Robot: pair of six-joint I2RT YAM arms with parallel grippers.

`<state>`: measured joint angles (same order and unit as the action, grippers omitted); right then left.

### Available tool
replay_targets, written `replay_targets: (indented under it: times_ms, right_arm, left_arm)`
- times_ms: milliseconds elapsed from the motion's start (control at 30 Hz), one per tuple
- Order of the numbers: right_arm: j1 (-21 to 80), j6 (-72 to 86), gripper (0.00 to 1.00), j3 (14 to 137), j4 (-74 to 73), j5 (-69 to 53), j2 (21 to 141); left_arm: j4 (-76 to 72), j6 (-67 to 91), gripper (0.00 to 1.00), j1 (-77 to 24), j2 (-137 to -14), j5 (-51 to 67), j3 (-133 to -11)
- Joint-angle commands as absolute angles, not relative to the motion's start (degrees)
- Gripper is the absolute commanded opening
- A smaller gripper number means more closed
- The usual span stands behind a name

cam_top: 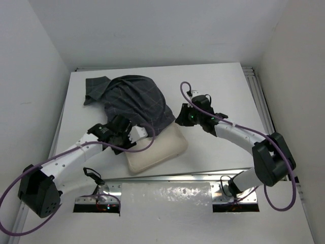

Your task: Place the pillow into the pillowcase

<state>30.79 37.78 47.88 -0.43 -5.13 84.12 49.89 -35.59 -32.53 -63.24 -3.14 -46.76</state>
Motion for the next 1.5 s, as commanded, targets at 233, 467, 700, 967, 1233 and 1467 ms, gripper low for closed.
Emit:
replay_targets:
  times_ms: [233, 467, 700, 967, 1233, 1467]
  right_arm:
    - [27.5, 15.9, 0.51, 50.6, -0.3, -15.6, 90.3]
    - [28.3, 18.4, 0.6, 49.9, 9.7, -16.1, 95.7]
    - [28.0, 26.8, 0.68, 39.2, 15.4, -18.0, 83.3]
    - [29.4, 68.7, 0.76, 23.1, 2.9, 5.5, 57.7]
    - [43.3, 91.6, 0.79, 19.1, -0.2, 18.5, 51.0]
    - [47.7, 96.2, 0.88, 16.3, 16.0, 14.0, 62.7]
  left_arm:
    - [38.1, -37.6, 0.89, -30.8, -61.3, -16.2, -33.8]
    - [24.0, -34.6, 0.84, -29.4, -67.5, -25.5, -28.8]
    - [20.1, -34.6, 0.07, -28.9, -72.6, -23.2, -27.9]
    - [27.6, -32.7, 0.0, -28.9, -66.0, -14.5, -32.9]
    - [33.8, -30.7, 0.0, -29.2, -66.4, -8.4, -39.5]
    - [34.3, -31.7, 0.0, -29.4, -67.1, -9.1, -38.3]
